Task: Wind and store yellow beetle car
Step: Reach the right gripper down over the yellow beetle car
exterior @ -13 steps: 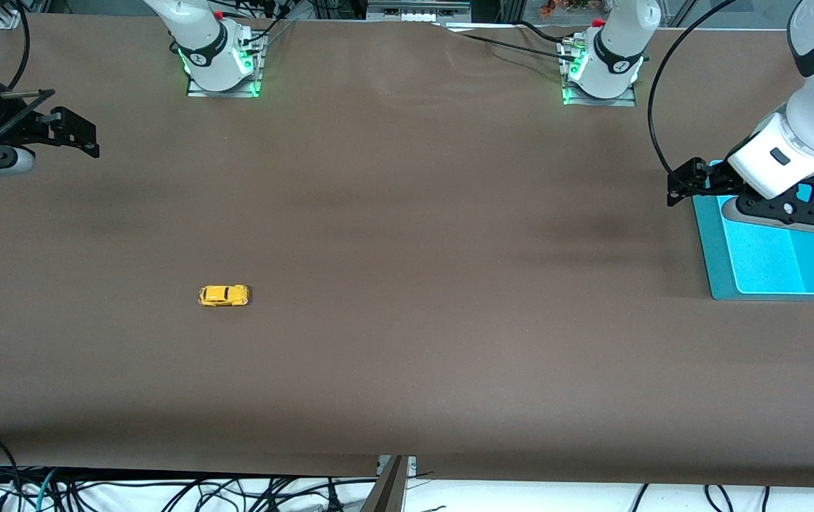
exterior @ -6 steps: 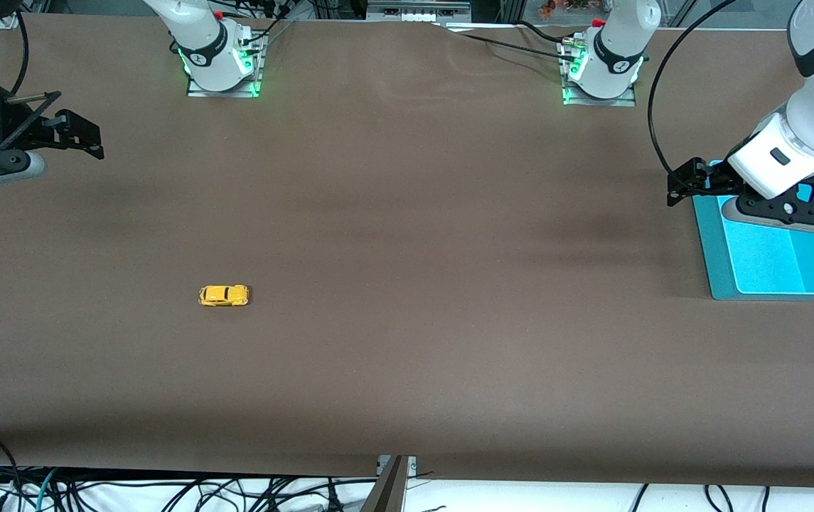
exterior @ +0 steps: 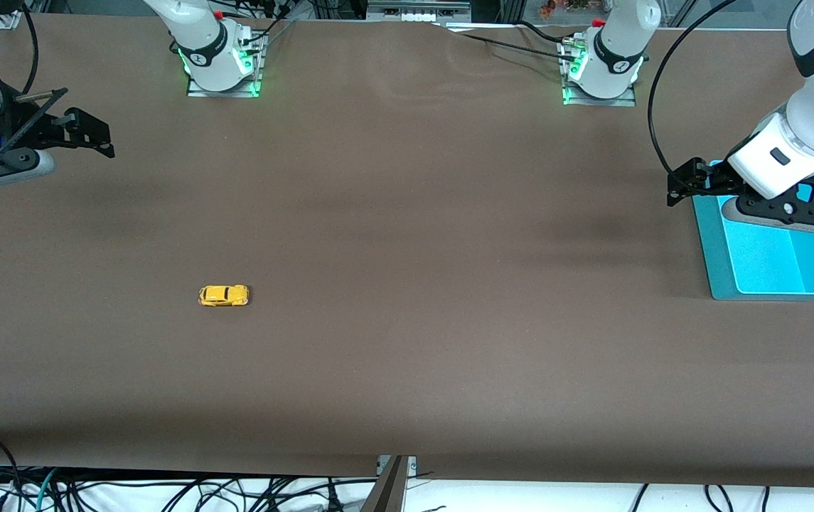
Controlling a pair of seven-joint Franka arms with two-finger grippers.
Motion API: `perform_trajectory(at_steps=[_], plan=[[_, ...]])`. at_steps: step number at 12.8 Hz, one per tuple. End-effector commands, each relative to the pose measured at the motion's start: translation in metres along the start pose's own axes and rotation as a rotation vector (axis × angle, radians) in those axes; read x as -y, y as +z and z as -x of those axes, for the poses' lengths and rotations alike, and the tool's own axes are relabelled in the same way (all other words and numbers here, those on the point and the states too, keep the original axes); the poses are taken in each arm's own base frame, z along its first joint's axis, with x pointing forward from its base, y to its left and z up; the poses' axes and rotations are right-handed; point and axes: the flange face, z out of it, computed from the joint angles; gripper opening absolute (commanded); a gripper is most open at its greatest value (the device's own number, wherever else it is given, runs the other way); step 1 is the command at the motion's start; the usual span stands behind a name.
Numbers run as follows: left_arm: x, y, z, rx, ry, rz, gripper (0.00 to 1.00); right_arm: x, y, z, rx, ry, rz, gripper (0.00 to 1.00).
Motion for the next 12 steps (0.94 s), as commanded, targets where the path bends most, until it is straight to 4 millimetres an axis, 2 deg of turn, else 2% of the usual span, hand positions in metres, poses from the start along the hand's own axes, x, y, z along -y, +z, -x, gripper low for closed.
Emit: perform_trajectory(at_steps=[1,5,7,10,12], plan=[[0.000,-0.006,-0.002,0.007,-0.003,0.007,1.00,0.010,0.004,-0.007,0.010,-0.037,-0.020,1.00],[0.000,-0.006,-0.001,0.008,-0.003,0.007,1.00,0.019,0.005,-0.010,0.005,-0.053,-0.027,1.00],[0.000,-0.006,-0.001,0.008,-0.003,0.007,1.00,0.019,0.016,-0.017,0.022,-0.080,-0.036,1.00],[0.000,-0.006,-0.001,0.008,-0.003,0.007,1.00,0.013,0.055,-0.051,0.019,-0.251,-0.051,1.00],[0.000,-0.006,-0.001,0.011,-0.003,0.008,1.00,0.018,0.098,-0.083,0.014,-0.423,-0.045,1.00]])
